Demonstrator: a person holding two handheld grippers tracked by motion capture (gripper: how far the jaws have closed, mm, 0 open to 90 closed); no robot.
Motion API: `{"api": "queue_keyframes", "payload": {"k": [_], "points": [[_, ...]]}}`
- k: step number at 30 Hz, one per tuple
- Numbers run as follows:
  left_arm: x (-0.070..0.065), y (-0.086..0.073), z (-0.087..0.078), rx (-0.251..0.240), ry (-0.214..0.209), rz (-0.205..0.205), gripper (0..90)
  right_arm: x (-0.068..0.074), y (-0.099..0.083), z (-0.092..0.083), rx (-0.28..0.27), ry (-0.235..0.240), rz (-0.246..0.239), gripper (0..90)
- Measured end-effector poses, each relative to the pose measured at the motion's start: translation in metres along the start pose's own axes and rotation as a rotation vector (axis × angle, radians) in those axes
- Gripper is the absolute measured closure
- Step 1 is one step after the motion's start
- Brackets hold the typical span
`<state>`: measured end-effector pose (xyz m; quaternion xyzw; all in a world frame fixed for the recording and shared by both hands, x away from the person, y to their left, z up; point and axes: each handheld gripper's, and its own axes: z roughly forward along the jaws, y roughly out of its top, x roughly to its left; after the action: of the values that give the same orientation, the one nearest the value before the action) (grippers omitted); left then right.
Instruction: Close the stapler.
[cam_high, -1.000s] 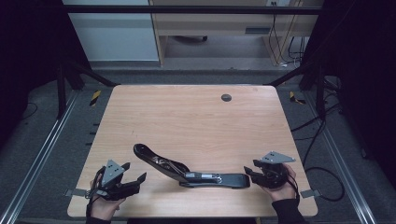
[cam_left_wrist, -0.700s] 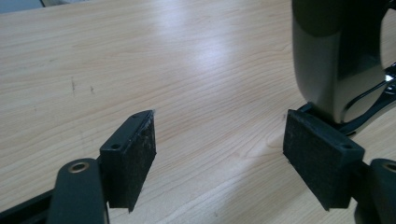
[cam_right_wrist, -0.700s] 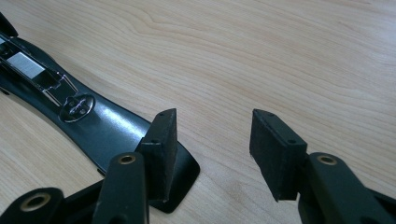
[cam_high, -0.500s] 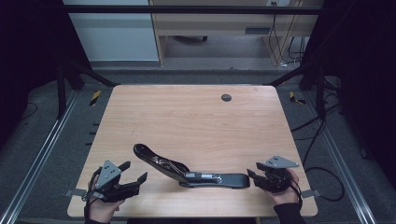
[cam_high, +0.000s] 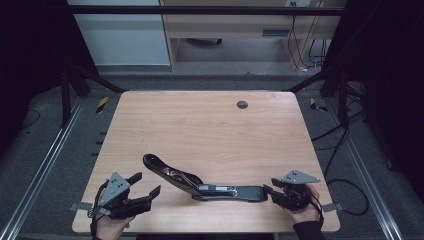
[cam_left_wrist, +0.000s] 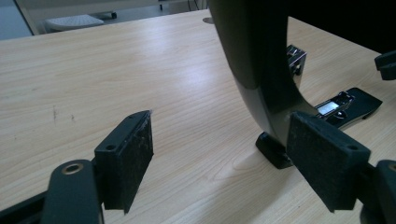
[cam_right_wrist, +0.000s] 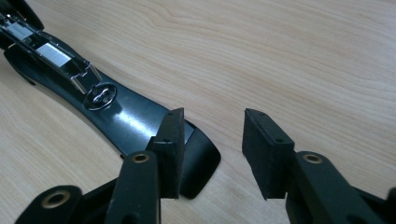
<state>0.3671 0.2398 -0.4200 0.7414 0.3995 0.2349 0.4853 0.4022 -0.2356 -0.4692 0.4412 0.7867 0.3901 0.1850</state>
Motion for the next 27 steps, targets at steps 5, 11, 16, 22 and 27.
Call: {"api": "queue_keyframes", "payload": {"k": [5, 11, 16, 22, 27], "points": [[-0.003, 0.004, -0.001, -0.014, -0.007, 0.0, 22.6, 0.001, -0.003, -0.001, 0.008, 0.021, 0.004, 67.5], [-0.008, 0.009, 0.0, -0.02, -0.016, 0.003, 23.9, 0.002, -0.005, -0.002, 0.019, 0.054, -0.012, 77.3], [-0.011, 0.014, 0.0, -0.03, -0.02, 0.012, 24.7, 0.003, -0.004, -0.003, 0.032, 0.065, -0.012, 83.0], [-0.013, 0.022, 0.002, -0.049, -0.021, 0.016, 25.8, 0.003, -0.004, -0.001, 0.044, 0.078, -0.021, 88.5], [-0.015, 0.026, 0.004, -0.056, -0.021, 0.023, 26.4, 0.005, -0.003, 0.0, 0.064, 0.082, -0.026, 90.0]]}}
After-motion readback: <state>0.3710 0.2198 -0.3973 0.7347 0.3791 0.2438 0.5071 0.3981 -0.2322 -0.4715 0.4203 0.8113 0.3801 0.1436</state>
